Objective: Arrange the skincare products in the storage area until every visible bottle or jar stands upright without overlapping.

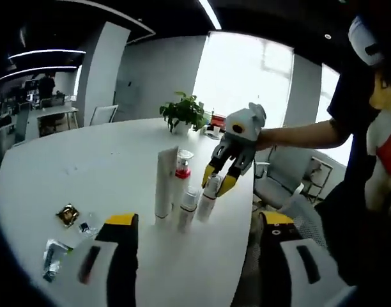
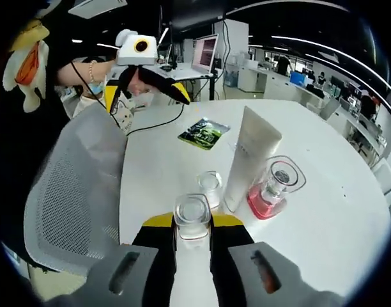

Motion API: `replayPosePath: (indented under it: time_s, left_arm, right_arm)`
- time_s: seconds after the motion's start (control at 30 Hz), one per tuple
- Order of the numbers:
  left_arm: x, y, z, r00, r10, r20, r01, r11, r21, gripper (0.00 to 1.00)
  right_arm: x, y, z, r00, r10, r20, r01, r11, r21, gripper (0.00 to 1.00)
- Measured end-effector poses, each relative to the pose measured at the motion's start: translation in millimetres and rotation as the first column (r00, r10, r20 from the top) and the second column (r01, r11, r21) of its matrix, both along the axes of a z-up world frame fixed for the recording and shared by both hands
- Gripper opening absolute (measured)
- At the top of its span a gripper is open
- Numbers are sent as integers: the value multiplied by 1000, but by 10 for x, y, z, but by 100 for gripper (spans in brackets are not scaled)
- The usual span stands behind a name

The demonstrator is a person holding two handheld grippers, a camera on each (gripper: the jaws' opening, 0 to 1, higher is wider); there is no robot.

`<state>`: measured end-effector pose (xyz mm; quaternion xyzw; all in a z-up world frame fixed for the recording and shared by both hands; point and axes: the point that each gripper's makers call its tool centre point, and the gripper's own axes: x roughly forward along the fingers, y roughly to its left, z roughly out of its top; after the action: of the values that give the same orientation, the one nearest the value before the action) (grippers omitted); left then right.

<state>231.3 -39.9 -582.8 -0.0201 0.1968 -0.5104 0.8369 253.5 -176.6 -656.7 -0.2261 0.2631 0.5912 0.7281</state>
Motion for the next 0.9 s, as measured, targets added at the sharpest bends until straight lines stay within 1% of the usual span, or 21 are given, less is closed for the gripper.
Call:
replayPosePath:
  time_s: [0.13,0.17,0.23,0.3,0.43,0.53,0.6,0.67,0.73,0.9]
  left_arm:
    - [-8,191,23,998,66,-4,-66,998,-2,80]
    - [-8,262,4,996,90,-11,-90,996,9,82]
    - [-2,367,-22,992,124,-5,-124,992,28,86]
    - [-9,446,-36,989,147,-17,-146,989,32,86]
    - [-3,537,-72,983,183,-22,-182,982,46,87]
    - [1,545,-92,980,196,-27,-194,980,49,88]
    - [9,543,-97,979,201,-38,-199,979,39,89]
    - [11,521,-95,980,198,-35,-196,980,40,90]
    - [-2,442,-85,982,188,-31,-187,981,45,91]
    - [-5,390,-86,984,174,-33,-172,984,49,92]
  right_arm:
    - [50,13,-30,1000,2,0,-2,1000,16,19]
    - [72,17,-47,1000,5,2,-5,1000,18,19]
    - [98,15,-65,1000,8,5,-8,1000,19,19]
    - [120,11,-81,1000,11,5,-11,1000,21,19]
    - [135,29,-96,1000,17,6,-17,1000,24,19]
    - [154,28,-125,1000,22,9,-22,1000,22,19]
    - [161,36,-138,1000,24,13,-24,999,22,19]
    - [172,40,-149,1000,25,18,-25,1000,18,19]
    - [180,40,-158,1000,25,18,-26,999,19,19]
    - [200,61,-166,1000,22,20,-22,999,28,19]
